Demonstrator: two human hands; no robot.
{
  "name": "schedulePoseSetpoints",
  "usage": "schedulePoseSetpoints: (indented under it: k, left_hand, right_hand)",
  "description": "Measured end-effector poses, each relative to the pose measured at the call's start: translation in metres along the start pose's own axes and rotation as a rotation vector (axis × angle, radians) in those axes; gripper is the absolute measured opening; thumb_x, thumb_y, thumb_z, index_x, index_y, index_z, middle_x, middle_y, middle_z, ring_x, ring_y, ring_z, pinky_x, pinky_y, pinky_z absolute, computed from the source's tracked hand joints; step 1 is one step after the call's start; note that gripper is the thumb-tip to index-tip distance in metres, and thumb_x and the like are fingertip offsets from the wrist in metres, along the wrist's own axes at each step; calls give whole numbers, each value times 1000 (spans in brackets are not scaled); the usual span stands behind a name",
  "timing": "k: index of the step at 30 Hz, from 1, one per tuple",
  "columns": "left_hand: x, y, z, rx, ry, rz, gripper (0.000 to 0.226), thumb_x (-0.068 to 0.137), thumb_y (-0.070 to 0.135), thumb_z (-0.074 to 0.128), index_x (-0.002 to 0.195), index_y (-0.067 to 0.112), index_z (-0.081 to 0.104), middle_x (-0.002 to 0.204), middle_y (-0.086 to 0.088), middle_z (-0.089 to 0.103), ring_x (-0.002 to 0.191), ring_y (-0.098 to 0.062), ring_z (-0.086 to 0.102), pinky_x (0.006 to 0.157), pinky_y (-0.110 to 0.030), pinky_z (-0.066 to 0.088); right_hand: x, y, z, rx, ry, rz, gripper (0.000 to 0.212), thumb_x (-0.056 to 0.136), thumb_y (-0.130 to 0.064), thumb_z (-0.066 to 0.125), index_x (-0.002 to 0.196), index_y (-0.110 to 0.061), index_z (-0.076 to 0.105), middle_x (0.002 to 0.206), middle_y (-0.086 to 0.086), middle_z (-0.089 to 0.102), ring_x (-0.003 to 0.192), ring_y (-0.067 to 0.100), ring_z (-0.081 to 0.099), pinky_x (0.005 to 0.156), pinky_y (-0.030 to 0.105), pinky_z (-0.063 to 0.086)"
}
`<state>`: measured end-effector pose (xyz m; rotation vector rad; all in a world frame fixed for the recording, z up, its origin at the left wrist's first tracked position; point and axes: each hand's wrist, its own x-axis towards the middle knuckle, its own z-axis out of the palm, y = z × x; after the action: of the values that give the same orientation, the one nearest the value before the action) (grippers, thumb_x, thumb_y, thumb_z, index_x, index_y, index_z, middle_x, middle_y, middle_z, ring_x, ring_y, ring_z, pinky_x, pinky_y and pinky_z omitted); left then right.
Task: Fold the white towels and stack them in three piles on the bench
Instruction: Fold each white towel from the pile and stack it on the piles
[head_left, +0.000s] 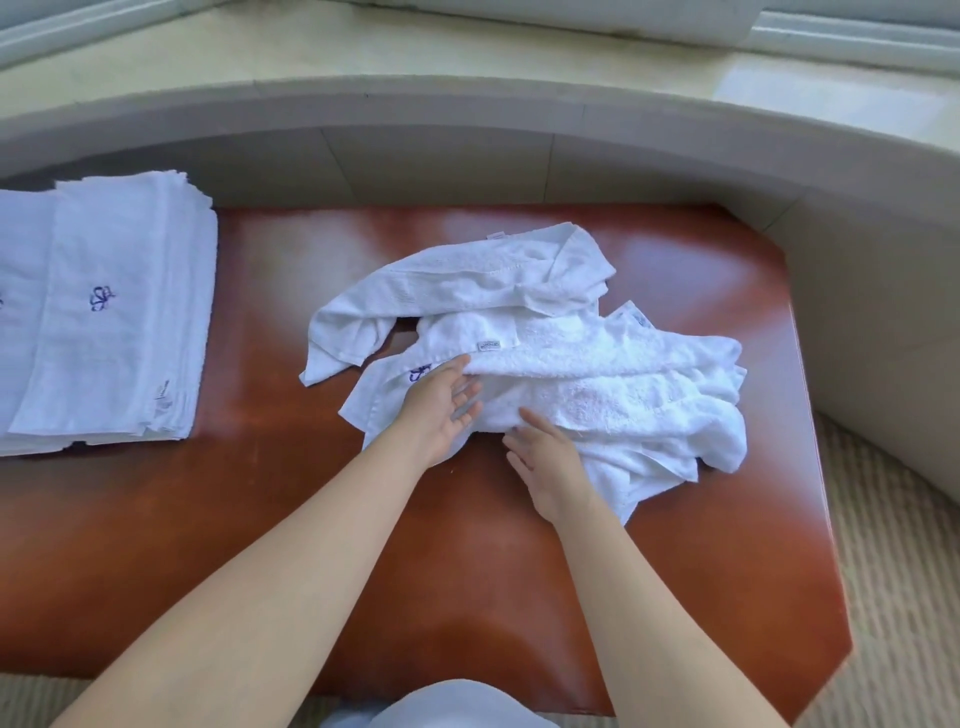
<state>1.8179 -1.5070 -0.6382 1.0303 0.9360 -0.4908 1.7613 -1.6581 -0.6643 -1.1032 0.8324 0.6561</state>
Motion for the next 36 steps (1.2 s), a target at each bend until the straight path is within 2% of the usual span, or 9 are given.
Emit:
schedulePoseSetpoints:
  k: [7, 11, 14, 17, 24, 27, 30, 33, 36]
  left_hand:
    - [-15, 1, -16, 166, -38, 12, 29, 105, 27, 55, 134, 23, 61, 129, 2, 66, 117, -16, 64, 96, -33, 55]
    - [-29, 3, -32, 224, -15, 31, 20, 103, 26, 60, 122, 24, 66, 123, 3, 70, 111, -16, 68, 88, -31, 57]
    - [-43, 7, -44, 242, 10, 61, 19, 102, 22, 61, 120, 24, 67, 122, 2, 70, 111, -18, 68, 87, -31, 57]
    - [-58, 12, -57, 263, 14, 91, 19, 102, 19, 60, 118, 25, 68, 122, 1, 69, 109, -18, 68, 84, -30, 58]
    - [-100, 28, -101, 241, -16, 163, 20, 100, 20, 62, 118, 22, 68, 123, -2, 68, 115, -21, 66, 99, -37, 55]
    - [-121, 36, -123, 235, -14, 195, 20, 101, 21, 60, 120, 21, 66, 115, 0, 64, 102, -18, 63, 87, -31, 53]
    - [-141, 43, -153, 220, -11, 205, 22, 101, 17, 57, 123, 20, 63, 114, 0, 58, 95, -18, 55, 86, -32, 47]
    - [-156, 44, -171, 163, -53, 127, 13, 105, 22, 51, 111, 23, 63, 119, -13, 58, 106, -26, 56, 100, -42, 47]
    - [-180, 31, -203, 117, 133, 294, 16, 87, 23, 73, 77, 11, 76, 88, -29, 62, 89, -34, 62, 95, -49, 48]
  right_hand:
    - [-1, -8, 19, 157, 61, -90, 31, 101, -12, 63, 132, -12, 64, 123, 3, 67, 120, 18, 61, 113, 36, 46]
    - [-15, -34, 34, 382, 125, -81, 10, 94, -6, 65, 103, -7, 62, 105, 12, 60, 93, 24, 58, 89, 36, 47]
    - [-41, -59, 39, 402, 85, -105, 10, 79, -7, 59, 88, -11, 58, 86, 8, 56, 76, 25, 56, 73, 38, 47]
    - [-75, -84, 46, 297, 42, -213, 12, 68, -10, 55, 66, -19, 47, 67, -1, 47, 53, 19, 46, 52, 26, 37]
    - [-169, -118, 86, -57, -145, -436, 13, 61, -13, 54, 64, -17, 42, 76, 7, 37, 71, 28, 41, 60, 35, 28]
    - [-214, -125, 113, -241, -308, -516, 23, 67, -9, 49, 74, -12, 27, 77, 9, 25, 63, 24, 29, 57, 33, 23]
    - [-256, -124, 151, -392, -443, -471, 12, 71, -11, 49, 70, -15, 38, 76, 7, 37, 63, 24, 35, 56, 31, 29]
    - [-282, -115, 185, -527, -561, -443, 9, 76, -13, 51, 69, -15, 57, 76, 10, 54, 66, 27, 53, 59, 31, 40]
    - [-281, -96, 208, -506, -569, -436, 8, 72, -13, 57, 69, -17, 52, 84, 11, 45, 74, 29, 53, 63, 34, 40]
